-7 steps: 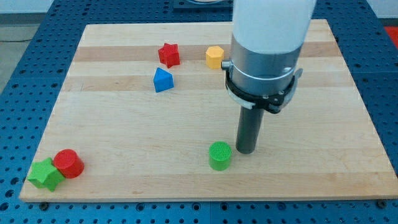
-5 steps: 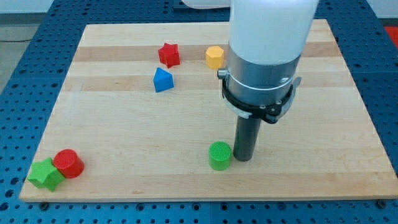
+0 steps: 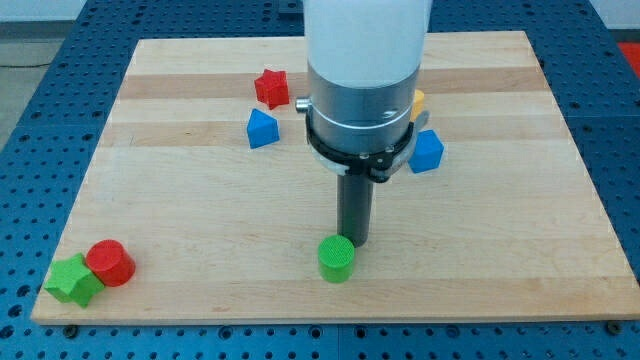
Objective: Put the green circle at the bottom center of the board
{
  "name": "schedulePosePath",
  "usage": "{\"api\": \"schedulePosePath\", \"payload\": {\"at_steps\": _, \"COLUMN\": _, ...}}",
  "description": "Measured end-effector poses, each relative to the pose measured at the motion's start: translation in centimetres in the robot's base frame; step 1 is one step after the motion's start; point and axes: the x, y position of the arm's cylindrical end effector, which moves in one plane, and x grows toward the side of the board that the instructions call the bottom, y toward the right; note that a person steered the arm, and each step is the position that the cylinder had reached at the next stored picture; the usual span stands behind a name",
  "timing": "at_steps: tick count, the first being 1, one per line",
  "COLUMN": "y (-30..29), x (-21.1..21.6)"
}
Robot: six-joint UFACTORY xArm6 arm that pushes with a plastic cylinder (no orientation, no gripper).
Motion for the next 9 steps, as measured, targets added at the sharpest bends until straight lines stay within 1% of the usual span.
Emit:
{"api": "schedulePosePath", "payload": {"at_steps": 2, "y": -0.8, "x": 1.1}}
{"api": "schedulePosePath", "payload": {"at_steps": 3, "y": 1.7, "x": 1.1}}
{"api": "schedulePosePath", "payload": {"at_steps": 4, "y": 8.4, "x": 0.7}}
{"api": "schedulePosePath", "payload": {"at_steps": 5, "y": 15.4, "x": -2.2}}
{"api": "schedulePosePath", "payload": {"at_steps": 6, "y": 18.0, "x": -8.4}}
{"api": "schedulePosePath", "payload": {"at_steps": 7, "y": 17.8, "x": -14.0}}
{"api": "schedulePosePath", "payload": {"at_steps": 8, "y": 13.3, "x": -15.0}}
{"api": "schedulePosePath", "payload": {"at_steps": 9, "y": 9.8, "x": -13.7}}
